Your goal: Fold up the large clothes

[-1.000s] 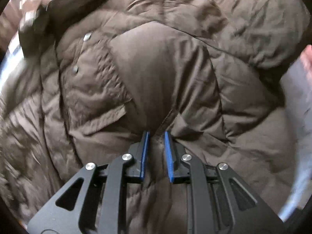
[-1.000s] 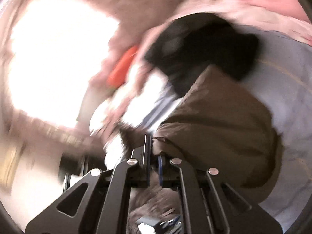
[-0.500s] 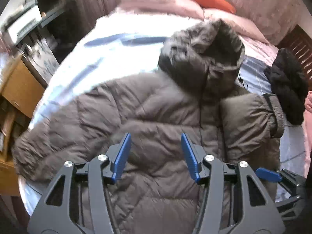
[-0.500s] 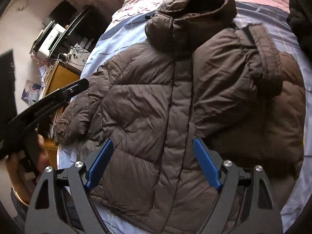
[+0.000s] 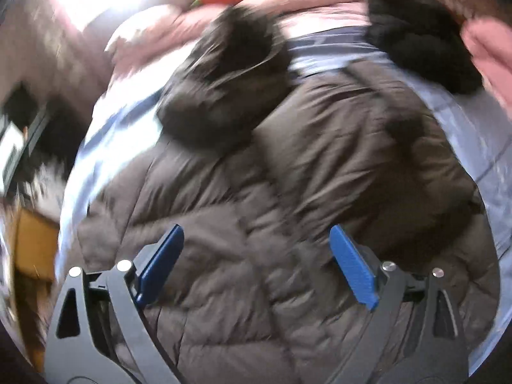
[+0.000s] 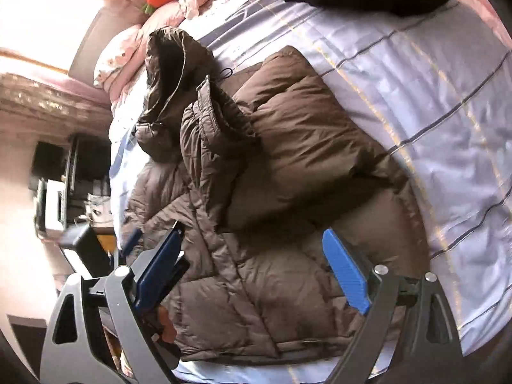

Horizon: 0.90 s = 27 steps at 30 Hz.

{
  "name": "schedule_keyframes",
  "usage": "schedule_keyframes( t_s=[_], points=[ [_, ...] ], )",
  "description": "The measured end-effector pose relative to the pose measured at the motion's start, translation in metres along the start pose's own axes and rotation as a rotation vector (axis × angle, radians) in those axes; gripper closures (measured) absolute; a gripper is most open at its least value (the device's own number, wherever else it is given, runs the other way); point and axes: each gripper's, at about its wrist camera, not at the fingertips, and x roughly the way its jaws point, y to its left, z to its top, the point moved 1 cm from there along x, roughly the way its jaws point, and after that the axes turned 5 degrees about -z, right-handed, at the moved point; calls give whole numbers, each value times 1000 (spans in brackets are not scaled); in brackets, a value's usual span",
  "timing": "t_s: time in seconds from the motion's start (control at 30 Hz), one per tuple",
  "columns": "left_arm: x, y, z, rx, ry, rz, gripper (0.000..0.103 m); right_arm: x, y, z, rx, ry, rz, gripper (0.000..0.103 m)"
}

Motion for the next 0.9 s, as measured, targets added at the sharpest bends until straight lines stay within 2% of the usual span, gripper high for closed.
schedule_keyframes(
  t_s=[0.1,0.13,0.17,0.2,0.23,0.27,0.33,0.47,0.57,0.6,0.67,0.7,0.73,0.77,0.83,0.9],
  points=[
    [20,-38,19,68,18,13,10,10,3,-4,-6,53,53,13],
    [31,-45,25,50,46,-23,33,12,-1,-5,-3,62,34,13],
    [40,-48,29,25,77,-60,50,11,-3,-4,-9,59,18,12],
    [59,-49,33,-4,150,-91,82,14,-4,-4,-20,61,22,12],
    [70,-44,35,-36,186,-75,90,15,-6,-3,-29,68,21,12],
    [73,-39,36,-65,187,-83,92,14,-9,-1,-30,65,5,12],
    [73,-11,35,-163,170,-132,94,7,-19,1,-8,32,-49,12],
    [66,56,21,-271,161,-126,95,1,-28,2,10,11,-77,11],
    [61,121,-10,-426,199,-172,93,8,-24,0,4,23,-85,11],
    [60,133,-18,-457,208,-164,90,12,-21,-2,-5,29,-93,11],
    [59,166,-39,-559,260,-141,68,21,-15,-2,-17,39,-103,11],
    [56,182,-49,-615,280,-118,53,26,-12,-3,-23,44,-106,11],
    [50,192,-55,-647,274,-85,53,31,-8,-3,-30,47,-103,11],
    [44,198,-59,-650,262,-44,53,36,-4,-3,-36,45,-92,11],
    [30,201,-56,-591,221,27,51,43,4,-3,-47,19,-58,11],
    [13,195,-45,-503,132,68,55,49,16,-4,-89,-33,-45,11]
  ],
)
